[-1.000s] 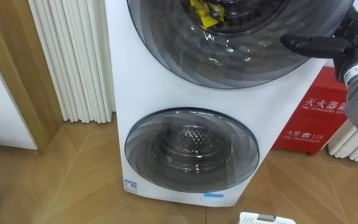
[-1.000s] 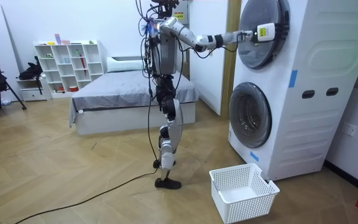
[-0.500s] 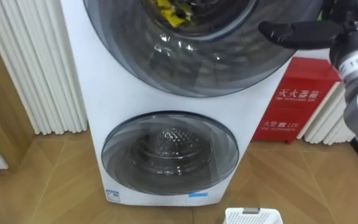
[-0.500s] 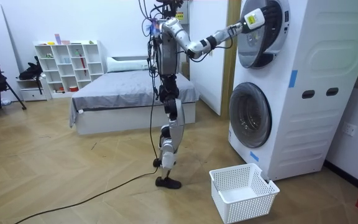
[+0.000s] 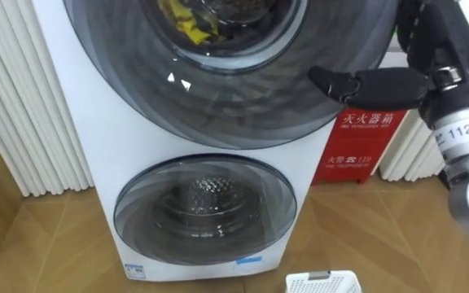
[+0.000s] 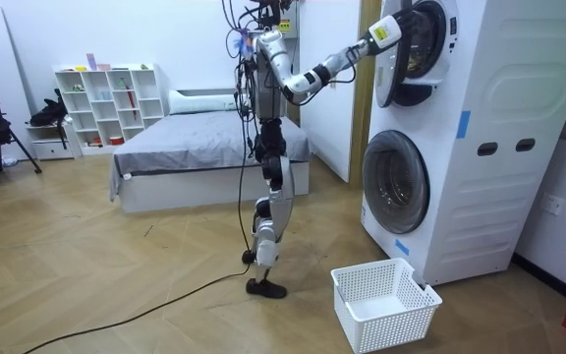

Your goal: Pick clothes from washing machine

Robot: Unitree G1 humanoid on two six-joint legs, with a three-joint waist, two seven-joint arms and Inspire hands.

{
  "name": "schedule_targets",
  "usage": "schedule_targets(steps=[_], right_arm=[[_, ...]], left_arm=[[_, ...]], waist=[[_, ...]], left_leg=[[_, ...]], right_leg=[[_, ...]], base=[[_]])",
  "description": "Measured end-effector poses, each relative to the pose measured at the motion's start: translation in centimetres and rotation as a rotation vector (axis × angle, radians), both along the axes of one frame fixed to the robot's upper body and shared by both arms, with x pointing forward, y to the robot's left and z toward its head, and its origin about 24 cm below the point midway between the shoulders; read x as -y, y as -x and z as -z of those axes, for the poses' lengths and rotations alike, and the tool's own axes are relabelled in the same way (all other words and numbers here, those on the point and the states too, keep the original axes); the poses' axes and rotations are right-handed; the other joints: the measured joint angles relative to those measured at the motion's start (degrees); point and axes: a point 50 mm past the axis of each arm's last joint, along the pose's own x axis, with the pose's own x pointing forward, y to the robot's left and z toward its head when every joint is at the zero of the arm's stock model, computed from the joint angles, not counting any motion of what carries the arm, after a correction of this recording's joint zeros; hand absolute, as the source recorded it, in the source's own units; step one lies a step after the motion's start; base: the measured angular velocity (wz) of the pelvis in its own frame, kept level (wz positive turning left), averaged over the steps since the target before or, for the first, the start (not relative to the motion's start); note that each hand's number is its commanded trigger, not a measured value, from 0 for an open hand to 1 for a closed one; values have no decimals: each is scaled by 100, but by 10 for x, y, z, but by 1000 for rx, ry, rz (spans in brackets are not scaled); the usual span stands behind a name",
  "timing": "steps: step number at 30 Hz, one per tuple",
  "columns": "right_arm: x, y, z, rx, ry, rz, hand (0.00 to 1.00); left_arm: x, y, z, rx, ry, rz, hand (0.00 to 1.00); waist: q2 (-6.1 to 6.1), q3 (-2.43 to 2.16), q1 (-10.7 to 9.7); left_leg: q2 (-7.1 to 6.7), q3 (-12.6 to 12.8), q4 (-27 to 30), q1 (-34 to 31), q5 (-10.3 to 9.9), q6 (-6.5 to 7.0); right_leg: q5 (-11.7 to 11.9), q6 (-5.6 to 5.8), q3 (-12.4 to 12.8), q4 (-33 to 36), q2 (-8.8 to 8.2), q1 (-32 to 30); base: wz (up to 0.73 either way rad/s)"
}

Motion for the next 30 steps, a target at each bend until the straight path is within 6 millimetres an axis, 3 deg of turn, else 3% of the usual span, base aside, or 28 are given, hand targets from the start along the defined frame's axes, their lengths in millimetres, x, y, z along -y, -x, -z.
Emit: schedule_targets(steps=[9,14,20,26,30], right_arm=[[-12,15,10,5,-90,-91,0],[-18,17,10,4,-95,-138,0],[-30,18,13,-9,-77,-216,0],[-43,23,11,1,-80,-301,0],[-57,29,9,18,-92,-409,0]], left_arm=[[6,-17,-3,65,11,50,0],[11,-26,-4,87,47,85,0],[15,-26,-3,79,89,109,0],[17,-30,-3,79,114,125,0],[13,-19,1,37,83,135,0]], waist=[[8,-3,-69],[75,3,-70],[210,-26,-44],[174,-48,-36],[104,-47,25]], left_leg=[[0,26,-37,25,0,-1],[-2,70,-36,-8,0,-1],[0,157,-34,9,0,-2],[35,170,-64,-105,1,-80],[97,242,-61,-87,39,-140]], right_leg=[[0,0,17,-1,5,-9],[0,0,23,3,4,-60],[27,-44,59,11,7,-83],[90,-122,15,45,28,-222],[138,-196,52,43,90,-247]], base=[[-2],[-3],[-6],[-2],[-12]])
